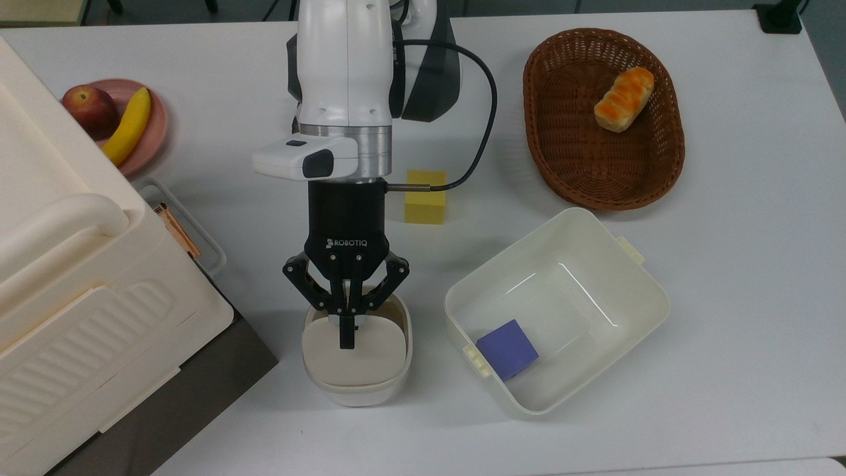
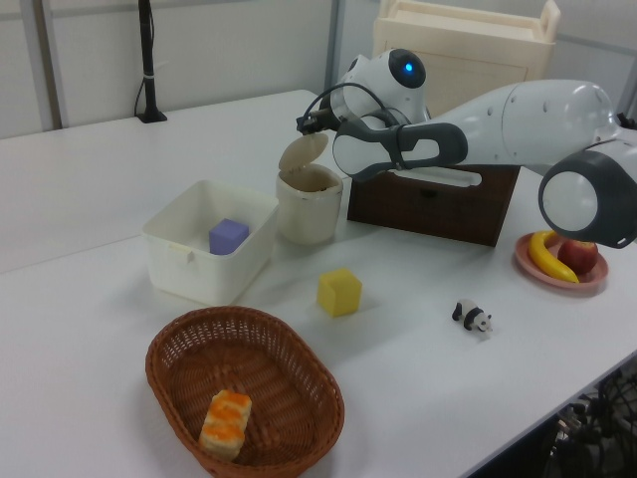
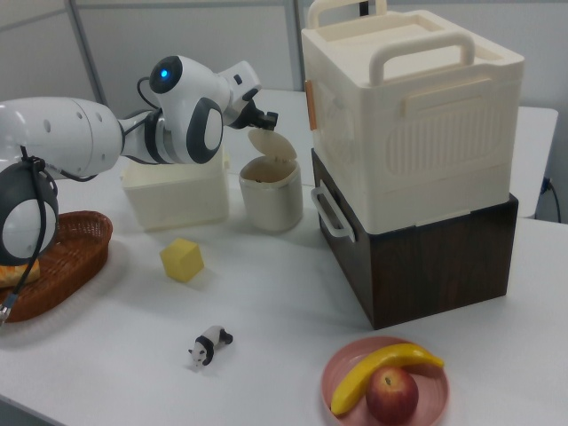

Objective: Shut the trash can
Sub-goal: 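Push the raised lid forward and down onto the trash can rim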

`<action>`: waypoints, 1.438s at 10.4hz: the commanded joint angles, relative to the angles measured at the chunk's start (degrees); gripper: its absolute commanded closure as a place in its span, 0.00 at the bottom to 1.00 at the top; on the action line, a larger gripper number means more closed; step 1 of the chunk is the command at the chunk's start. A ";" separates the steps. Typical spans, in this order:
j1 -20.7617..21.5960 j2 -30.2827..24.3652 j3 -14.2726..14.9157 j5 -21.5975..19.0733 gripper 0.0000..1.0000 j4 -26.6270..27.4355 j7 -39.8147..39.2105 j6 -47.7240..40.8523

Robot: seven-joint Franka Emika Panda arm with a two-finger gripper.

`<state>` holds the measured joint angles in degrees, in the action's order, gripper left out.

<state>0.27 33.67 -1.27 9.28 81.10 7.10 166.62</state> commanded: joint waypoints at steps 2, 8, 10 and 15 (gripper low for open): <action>-0.89 -6.59 -0.93 1.27 1.00 8.98 -1.30 0.90; -1.85 -8.53 -0.84 1.27 1.00 12.50 -2.61 0.72; -1.85 -8.45 -0.84 1.62 1.00 13.55 -2.80 0.72; -1.77 -9.24 -0.93 1.71 1.00 16.55 -4.64 0.46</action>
<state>-1.08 27.54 -1.67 10.05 93.14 3.79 166.62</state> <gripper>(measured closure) 0.991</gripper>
